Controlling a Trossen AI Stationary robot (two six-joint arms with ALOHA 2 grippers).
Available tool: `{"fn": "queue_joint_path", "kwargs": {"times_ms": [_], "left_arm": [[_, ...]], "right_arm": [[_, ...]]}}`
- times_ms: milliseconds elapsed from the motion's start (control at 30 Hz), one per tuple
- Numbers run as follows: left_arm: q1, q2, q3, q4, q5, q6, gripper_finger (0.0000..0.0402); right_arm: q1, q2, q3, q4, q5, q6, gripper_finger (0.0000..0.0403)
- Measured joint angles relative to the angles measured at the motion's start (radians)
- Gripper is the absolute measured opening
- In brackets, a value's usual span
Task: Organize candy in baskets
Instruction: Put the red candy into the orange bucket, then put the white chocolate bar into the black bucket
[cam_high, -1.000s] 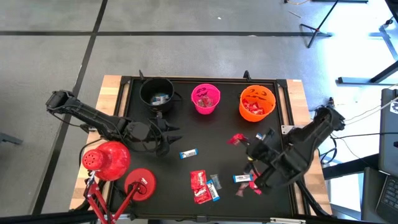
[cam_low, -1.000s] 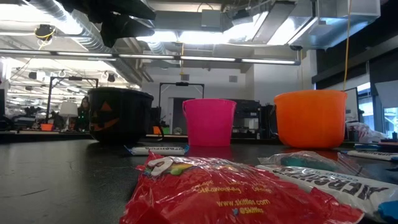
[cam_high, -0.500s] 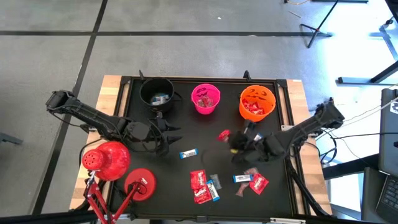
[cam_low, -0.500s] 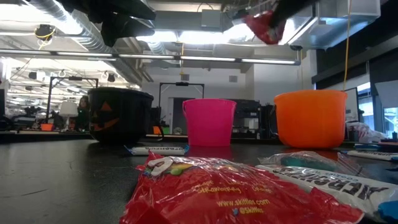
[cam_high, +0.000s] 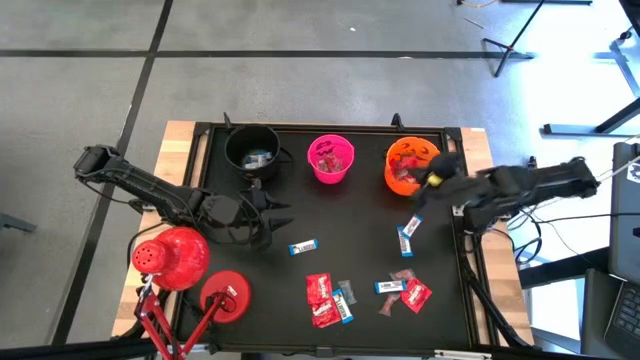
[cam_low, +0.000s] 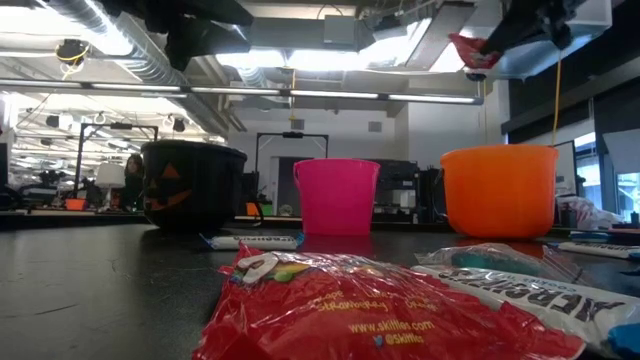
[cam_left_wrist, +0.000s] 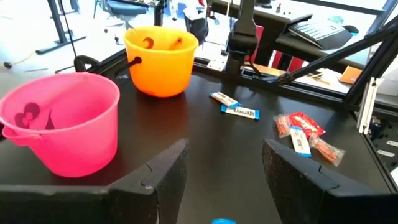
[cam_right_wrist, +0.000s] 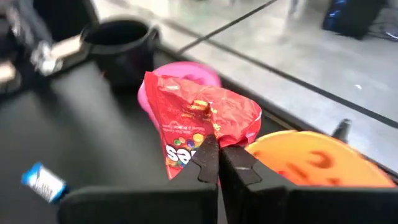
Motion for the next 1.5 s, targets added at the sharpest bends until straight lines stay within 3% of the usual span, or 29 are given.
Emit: {"fn": "queue_joint_path", "kwargs": {"times_ms": [167,333,633,833,967,1067,1133,1500], "left_arm": [[0.000,0.000,0.000,0.024,-0.005,0.004,0.0196],[0.000,0.000,0.000,0.034,-0.005,0.004,0.0196],[0.000,0.000,0.000,0.034,-0.005,0.003,0.0195],[0.000,0.000,0.000,0.033,-0.005,0.003,0.0195],[0.000,0.000,0.000,0.033,-0.005,0.003,0.0195],[0.000,0.000,0.000,0.033,-0.005,0.003,0.0195],[0.000,0.000,0.000,0.033,0.005,0.002,0.0195],[-0.023,0.000,0.000,0.028,0.012,-0.023,0.0195]], "right_arm": [[-0.111,-0.103,-0.013,-0.014,0.039,-0.027,0.0003],[-0.238,-0.103,-0.013,-0.104,0.024,-0.052,0.0026],[-0.430,-0.040,-0.013,-0.190,-0.108,-0.062,0.0159],[-0.438,-0.036,-0.011,-0.168,-0.234,-0.136,0.0222],[-0.435,-0.039,-0.010,-0.124,-0.468,-0.144,0.0229],[-0.380,-0.029,-0.010,-0.121,-0.679,-0.111,0.0229],[-0.300,-0.004,-0.016,-0.126,-0.747,-0.066,0.0229],[0.299,0.243,-0.039,-0.135,-0.630,0.231,0.0230]]}}
